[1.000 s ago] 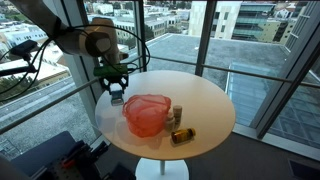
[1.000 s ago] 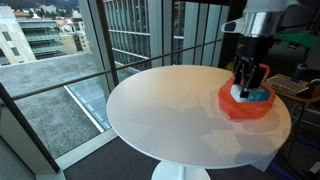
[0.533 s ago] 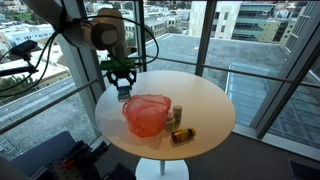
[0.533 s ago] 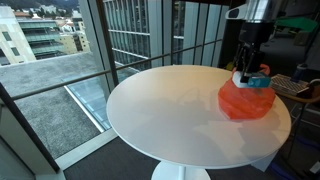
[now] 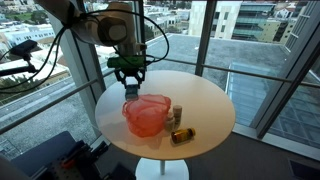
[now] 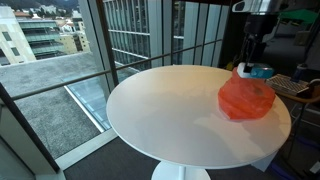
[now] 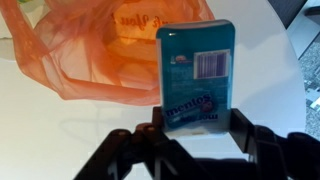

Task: Pick up the blue and white translucent container and put it in the orange plastic

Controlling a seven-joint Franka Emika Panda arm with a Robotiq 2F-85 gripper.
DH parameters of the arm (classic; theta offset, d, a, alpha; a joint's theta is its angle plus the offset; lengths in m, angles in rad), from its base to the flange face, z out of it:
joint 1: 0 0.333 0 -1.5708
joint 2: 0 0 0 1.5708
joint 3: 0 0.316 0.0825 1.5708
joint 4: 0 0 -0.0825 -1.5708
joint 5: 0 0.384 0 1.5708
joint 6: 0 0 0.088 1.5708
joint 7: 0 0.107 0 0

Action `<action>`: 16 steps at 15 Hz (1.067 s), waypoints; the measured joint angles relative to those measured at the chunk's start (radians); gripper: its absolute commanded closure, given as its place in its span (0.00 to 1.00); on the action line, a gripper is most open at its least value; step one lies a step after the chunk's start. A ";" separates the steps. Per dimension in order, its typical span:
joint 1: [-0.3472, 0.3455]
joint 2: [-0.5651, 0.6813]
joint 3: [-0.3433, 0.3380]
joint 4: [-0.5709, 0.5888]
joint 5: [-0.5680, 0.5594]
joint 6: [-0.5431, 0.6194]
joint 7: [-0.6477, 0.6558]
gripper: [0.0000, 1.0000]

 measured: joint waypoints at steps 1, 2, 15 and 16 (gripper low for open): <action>-0.005 0.000 -0.010 0.000 0.000 -0.001 0.000 0.58; -0.011 0.000 -0.019 0.000 0.000 -0.003 0.001 0.58; -0.085 0.007 -0.100 -0.024 0.009 -0.030 0.198 0.58; -0.085 0.011 -0.100 -0.029 0.009 -0.030 0.221 0.58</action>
